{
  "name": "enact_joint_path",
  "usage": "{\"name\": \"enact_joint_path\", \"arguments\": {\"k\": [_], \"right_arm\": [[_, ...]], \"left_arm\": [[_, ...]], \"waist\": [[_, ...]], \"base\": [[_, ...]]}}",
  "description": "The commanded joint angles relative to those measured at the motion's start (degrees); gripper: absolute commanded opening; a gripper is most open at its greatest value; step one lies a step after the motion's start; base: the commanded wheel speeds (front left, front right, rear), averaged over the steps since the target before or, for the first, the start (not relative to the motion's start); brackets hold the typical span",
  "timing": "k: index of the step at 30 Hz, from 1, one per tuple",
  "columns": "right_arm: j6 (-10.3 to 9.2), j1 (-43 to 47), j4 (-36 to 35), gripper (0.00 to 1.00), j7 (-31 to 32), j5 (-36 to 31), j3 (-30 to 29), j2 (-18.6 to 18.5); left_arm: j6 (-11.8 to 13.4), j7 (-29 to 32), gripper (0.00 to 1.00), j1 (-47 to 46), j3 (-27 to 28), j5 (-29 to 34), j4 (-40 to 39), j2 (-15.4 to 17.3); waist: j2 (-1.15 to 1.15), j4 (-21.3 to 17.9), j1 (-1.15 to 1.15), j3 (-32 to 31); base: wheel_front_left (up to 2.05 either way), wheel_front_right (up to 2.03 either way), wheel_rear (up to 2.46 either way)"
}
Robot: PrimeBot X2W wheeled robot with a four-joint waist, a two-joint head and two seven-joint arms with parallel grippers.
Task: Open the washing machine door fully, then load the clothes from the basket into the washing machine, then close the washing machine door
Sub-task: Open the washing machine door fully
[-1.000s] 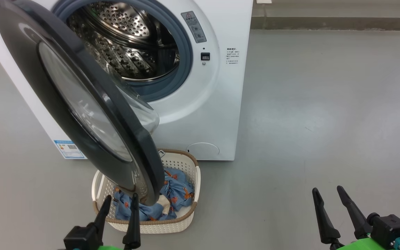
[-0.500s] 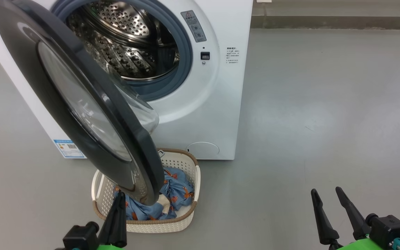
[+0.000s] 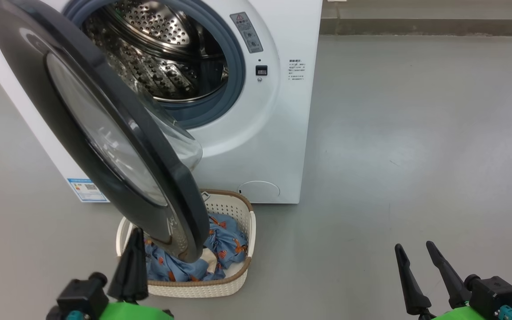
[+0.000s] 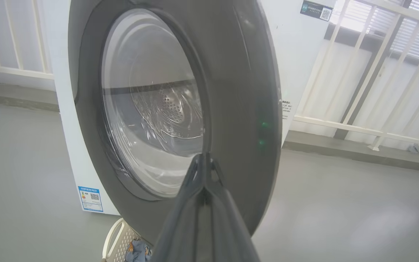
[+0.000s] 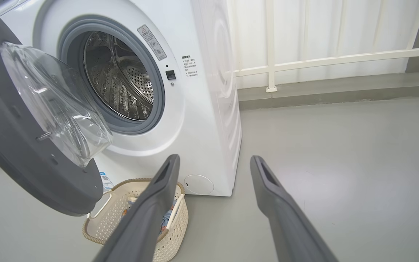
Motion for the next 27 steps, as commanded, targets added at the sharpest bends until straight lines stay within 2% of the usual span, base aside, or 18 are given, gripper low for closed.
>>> {"name": "enact_joint_path", "arguments": {"k": [1, 7, 14, 27], "right_arm": [[0.1, -1.18, -1.26, 1.0, -0.88, 0.59, 1.38, -0.31], [0.1, -1.39, -0.89, 1.0, -1.05, 0.76, 1.59, -0.31], [0.1, -1.85, -0.3, 1.0, -1.38, 1.21, 1.99, -0.31], [0.1, -2.58, 0.92, 1.0, -2.16, 1.78, 2.62, -0.31]], "left_arm": [[0.53, -0.37, 0.0, -2.82, 2.25, 0.27, -2.05, 0.38], [0.88, -0.37, 0.0, -5.91, 4.21, 0.61, -5.87, 0.38], [-0.05, -0.37, 0.0, -11.0, 4.58, 2.27, -8.5, 0.38], [0.19, -0.37, 0.0, -17.97, -2.53, 0.93, -6.25, 0.38]], "waist": [[0.0, 0.0, 0.0, 0.01], [0.0, -0.23, 0.0, 0.01], [0.0, -0.87, 0.0, -0.07], [0.0, -2.7, 0.0, 0.12]], "base": [[0.0, 0.0, 0.0], [0.0, 0.0, 0.0], [0.0, 0.0, 0.0], [0.0, 0.0, 0.0]]}}
